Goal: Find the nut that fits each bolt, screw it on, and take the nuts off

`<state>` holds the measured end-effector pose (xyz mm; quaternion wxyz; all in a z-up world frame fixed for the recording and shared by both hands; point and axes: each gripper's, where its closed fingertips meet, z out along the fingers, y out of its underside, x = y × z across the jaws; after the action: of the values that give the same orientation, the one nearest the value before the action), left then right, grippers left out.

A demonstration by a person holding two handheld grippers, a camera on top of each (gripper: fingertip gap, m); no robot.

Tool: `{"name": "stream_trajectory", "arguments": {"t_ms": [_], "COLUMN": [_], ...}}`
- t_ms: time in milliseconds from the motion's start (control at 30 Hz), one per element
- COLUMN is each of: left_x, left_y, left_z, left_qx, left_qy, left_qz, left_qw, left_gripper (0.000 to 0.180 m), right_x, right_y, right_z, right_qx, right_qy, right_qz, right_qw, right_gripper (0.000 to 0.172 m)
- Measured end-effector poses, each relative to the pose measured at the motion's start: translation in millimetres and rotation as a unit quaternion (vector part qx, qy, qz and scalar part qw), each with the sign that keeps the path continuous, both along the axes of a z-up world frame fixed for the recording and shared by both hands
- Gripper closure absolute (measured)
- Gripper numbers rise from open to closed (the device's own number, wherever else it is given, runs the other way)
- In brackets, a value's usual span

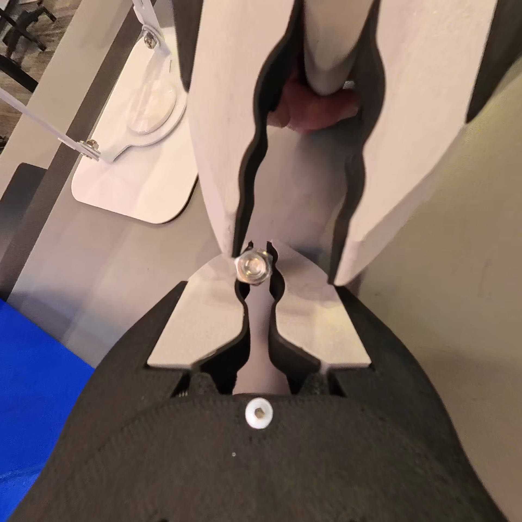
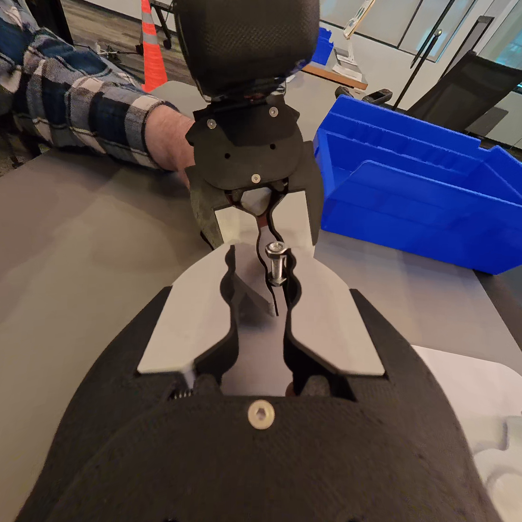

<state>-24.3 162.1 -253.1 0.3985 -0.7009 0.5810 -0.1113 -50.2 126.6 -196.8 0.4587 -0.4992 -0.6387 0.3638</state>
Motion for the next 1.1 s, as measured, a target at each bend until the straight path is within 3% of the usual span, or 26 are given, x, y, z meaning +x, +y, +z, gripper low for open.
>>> {"name": "stream_trajectory", "arguments": {"t_ms": [67,100,300,367,533,600,667,800,867,1000,1067,1100], "left_x": [-1.4,-2.3,-0.8,-0.1,-1.4,-2.3,-2.7,-0.5,0.1,-1.0,-0.9,-1.0], "left_y": [0.5,0.9,-0.3,-0.7,-0.3,0.5,0.6,-1.2,-1.7,-1.3,-1.6,-1.6], "left_z": [-0.7,-1.2,-1.3,-1.7,-0.9,-0.3,-0.5,-1.3,-1.5,-1.7,-1.5,-0.8], "left_qx": [0.0,-0.002,-0.004,-0.004,-0.003,-0.004,-0.007,-0.006,-0.005,-0.006,-0.005,-0.005], "left_qy": [0.003,0.003,0.002,0.003,0.002,0.0,-0.003,0.0,0.001,0.001,0.001,0.0], "left_qz": [0.002,0.003,0.0,-0.001,0.001,0.004,0.004,-0.001,-0.002,0.0,-0.001,0.0], "left_qw": [1.0,1.0,1.0,1.0,1.0,1.0,1.0,1.0,1.0,1.0,1.0,1.0], "left_gripper": [0.172,0.172,0.172,0.172,0.172,0.172,0.172,0.172,0.172,0.172,0.172,0.172], "right_x": [4.1,5.6,-0.8,-3.8,-1.1,4.2,5.5,0.8,-2.6,-4.4,-1.7,1.0], "right_y": [-3.7,-6.7,2.8,-0.4,-4.2,-9.0,-5.6,4.5,1.9,-5.7,-5.3,-6.4], "right_z": [3.2,6.2,2.3,-4.4,-2.4,2.8,10.4,4.6,-0.8,-1.6,-0.2,2.1], "right_qx": [-0.011,-0.018,-0.025,-0.029,-0.008,-0.017,-0.027,-0.042,-0.042,-0.02,-0.015,-0.019], "right_qy": [0.008,0.017,0.011,-0.005,-0.003,0.009,0.032,0.022,0.007,0.002,0.005,0.01], "right_qz": [0.021,0.034,0.001,0.008,0.016,0.043,0.037,0.01,0.014,0.025,0.026,0.035], "right_qw": [1.0,0.999,1.0,1.0,1.0,0.999,0.998,0.999,0.999,1.0,1.0,0.999], "right_gripper": [0.16,0.163,0.127,0.122,0.13,0.165,0.161,0.131,0.124,0.125,0.133,0.147]}}
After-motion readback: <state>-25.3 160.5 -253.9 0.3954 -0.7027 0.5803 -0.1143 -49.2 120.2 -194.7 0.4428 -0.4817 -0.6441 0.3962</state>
